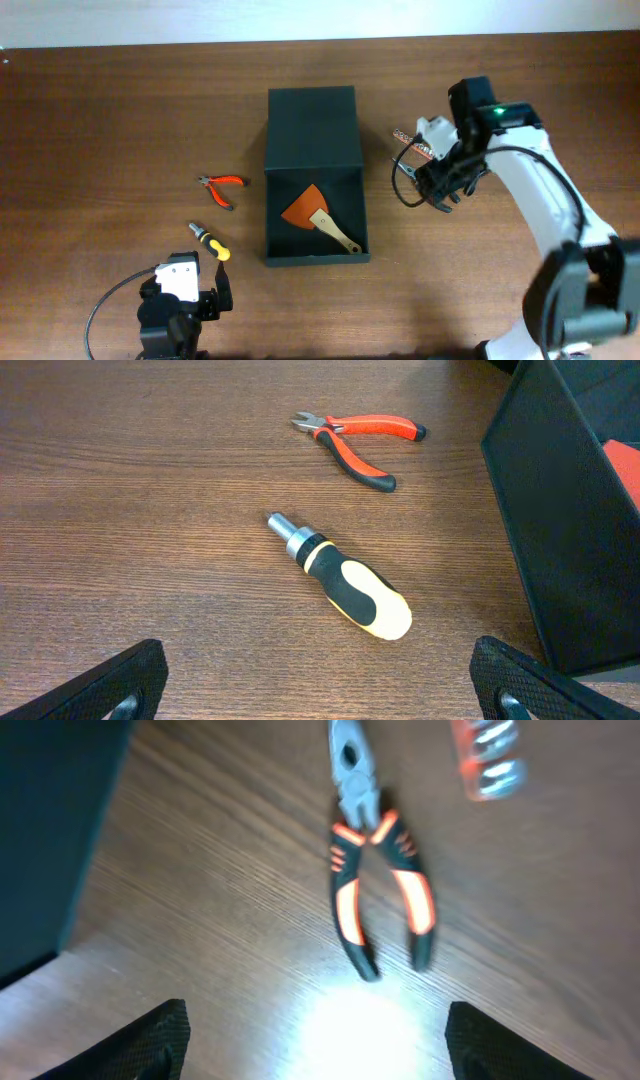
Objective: Pack container
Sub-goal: 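Move the right gripper to the orange-handled pliers and grasp them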
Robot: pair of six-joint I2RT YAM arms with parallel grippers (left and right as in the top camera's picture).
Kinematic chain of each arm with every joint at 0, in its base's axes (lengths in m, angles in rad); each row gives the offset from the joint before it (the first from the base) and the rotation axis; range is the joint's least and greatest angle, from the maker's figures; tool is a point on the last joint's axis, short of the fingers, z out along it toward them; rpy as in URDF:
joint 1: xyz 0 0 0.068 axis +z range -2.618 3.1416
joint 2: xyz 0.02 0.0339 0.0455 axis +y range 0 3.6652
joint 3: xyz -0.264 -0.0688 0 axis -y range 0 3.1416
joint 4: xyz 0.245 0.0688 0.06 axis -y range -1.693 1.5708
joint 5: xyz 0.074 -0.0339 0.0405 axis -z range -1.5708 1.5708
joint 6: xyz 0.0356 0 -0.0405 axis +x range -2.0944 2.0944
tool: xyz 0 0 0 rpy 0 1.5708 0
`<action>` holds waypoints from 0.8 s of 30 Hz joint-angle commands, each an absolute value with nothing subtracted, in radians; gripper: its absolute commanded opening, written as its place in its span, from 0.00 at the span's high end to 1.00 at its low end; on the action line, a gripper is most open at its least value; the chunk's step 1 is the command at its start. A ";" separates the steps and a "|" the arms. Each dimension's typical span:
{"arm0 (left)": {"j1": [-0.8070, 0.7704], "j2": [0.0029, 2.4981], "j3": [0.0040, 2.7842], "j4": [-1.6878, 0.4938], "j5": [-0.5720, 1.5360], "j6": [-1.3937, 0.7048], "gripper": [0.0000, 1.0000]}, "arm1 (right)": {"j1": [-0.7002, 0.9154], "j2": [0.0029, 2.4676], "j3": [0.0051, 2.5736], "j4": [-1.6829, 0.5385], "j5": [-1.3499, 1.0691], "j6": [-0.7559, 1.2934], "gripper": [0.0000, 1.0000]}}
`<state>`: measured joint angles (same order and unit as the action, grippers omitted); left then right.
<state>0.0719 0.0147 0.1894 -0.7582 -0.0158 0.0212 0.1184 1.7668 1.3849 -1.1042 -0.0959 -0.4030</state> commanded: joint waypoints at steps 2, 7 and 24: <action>0.077 0.006 0.184 -0.756 -0.019 0.015 0.01 | 0.116 1.829 1.310 -1.046 -0.125 -0.380 0.17; 0.077 0.006 0.184 -0.756 -0.019 0.015 0.01 | 0.116 1.839 1.256 -0.988 -0.128 -0.377 0.17; 0.077 0.006 0.184 -0.756 -0.019 0.015 0.01 | 0.117 1.841 1.131 -0.805 -0.123 -0.377 0.19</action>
<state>0.0719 0.0147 0.1894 -0.7582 -0.0158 0.0212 0.1184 1.8397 1.1400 -0.8131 -0.1146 -0.3874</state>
